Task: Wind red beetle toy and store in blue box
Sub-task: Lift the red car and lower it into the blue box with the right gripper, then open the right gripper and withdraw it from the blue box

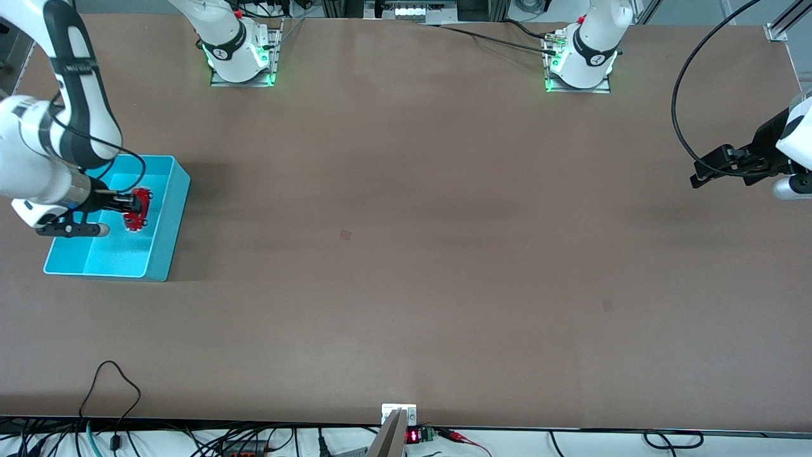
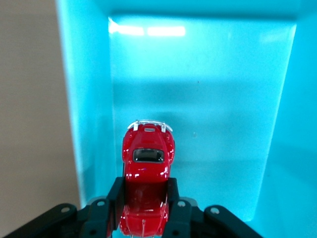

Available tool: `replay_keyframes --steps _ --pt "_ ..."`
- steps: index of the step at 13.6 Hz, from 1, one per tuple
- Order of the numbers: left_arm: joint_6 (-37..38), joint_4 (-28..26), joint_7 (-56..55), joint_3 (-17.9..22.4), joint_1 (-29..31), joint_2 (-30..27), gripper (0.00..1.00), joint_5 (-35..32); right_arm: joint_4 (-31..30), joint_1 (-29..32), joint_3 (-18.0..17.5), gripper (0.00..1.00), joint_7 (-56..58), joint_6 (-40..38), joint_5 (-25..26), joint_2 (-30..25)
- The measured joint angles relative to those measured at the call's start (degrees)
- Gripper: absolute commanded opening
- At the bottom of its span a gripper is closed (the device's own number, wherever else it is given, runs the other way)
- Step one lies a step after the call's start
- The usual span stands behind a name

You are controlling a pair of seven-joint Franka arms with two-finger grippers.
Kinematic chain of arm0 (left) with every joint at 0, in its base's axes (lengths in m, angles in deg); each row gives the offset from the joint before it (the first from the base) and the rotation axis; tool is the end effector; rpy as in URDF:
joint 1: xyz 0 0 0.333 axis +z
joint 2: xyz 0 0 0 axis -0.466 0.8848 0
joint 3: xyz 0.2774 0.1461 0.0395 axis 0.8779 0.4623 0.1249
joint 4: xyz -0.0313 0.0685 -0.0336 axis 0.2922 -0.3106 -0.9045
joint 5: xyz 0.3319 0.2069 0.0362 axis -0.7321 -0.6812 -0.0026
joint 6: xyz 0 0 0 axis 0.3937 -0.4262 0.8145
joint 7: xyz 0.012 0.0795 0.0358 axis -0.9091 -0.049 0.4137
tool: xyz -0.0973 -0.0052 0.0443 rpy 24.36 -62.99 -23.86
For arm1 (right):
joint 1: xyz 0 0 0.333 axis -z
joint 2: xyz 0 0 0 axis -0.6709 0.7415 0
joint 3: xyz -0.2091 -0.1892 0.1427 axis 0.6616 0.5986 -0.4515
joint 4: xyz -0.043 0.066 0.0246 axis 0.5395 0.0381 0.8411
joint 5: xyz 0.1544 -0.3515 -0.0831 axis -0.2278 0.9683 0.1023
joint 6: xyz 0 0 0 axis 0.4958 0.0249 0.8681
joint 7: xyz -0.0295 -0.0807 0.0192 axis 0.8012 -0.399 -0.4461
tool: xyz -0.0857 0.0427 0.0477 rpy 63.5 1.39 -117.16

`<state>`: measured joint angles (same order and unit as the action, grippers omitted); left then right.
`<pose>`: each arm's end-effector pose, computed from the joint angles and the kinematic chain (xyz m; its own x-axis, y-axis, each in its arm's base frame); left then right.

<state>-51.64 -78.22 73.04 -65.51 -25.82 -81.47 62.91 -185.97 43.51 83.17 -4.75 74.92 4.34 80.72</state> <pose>0.5705 0.0180 0.5819 0.9964 0.0830 0.0181 0.0822 -0.9959 0.0390 0.5539 -0.1373 0.2751 0.9858 -0.0388 -0.1634 -0.0306 -0.9982 0.0520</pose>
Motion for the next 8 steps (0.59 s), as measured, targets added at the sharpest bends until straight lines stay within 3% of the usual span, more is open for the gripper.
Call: replay_keyframes --steps 3,8 --pt "0.0 0.0 0.0 -0.1 0.0 0.0 1.0 0.0 -1.0 0.1 2.0 0.02 -0.3 3.4 0.0 3.3" --pt "0.0 0.0 0.0 -0.2 0.0 0.0 1.0 0.0 -2.0 0.1 4.1 0.07 -0.3 4.1 0.0 4.0"
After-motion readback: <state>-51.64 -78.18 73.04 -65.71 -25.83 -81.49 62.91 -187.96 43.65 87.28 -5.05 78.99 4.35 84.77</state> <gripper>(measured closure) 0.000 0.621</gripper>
